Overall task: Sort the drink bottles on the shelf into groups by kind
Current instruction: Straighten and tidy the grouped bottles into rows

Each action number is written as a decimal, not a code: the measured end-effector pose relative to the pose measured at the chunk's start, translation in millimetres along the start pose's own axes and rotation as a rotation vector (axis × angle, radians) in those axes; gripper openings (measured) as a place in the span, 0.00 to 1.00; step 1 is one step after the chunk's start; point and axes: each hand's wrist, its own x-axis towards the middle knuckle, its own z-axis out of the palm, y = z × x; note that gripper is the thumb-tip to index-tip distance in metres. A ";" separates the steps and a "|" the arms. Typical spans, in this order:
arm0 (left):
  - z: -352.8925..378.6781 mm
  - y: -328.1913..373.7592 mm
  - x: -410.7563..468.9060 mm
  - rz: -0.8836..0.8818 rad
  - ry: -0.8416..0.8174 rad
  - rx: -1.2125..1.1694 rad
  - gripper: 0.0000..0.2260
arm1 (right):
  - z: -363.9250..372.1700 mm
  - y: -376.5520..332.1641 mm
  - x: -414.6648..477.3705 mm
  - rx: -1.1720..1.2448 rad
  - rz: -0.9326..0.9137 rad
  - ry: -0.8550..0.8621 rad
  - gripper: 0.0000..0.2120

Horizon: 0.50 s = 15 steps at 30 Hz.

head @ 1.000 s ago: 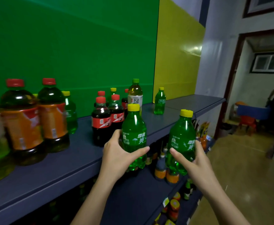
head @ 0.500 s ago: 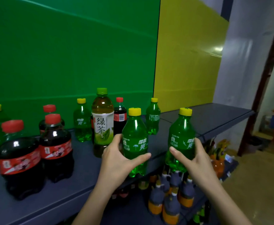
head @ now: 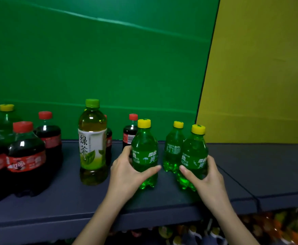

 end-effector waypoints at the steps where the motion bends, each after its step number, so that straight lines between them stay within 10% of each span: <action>1: 4.7 -0.1 1.6 -0.004 0.013 0.018 0.31 | 0.5 6.3 5.6 0.000 -0.008 -0.004 0.26; 15: 34.0 -18.5 9.8 -0.009 -0.032 0.167 0.28 | 11.0 46.6 34.1 0.018 0.029 -0.049 0.33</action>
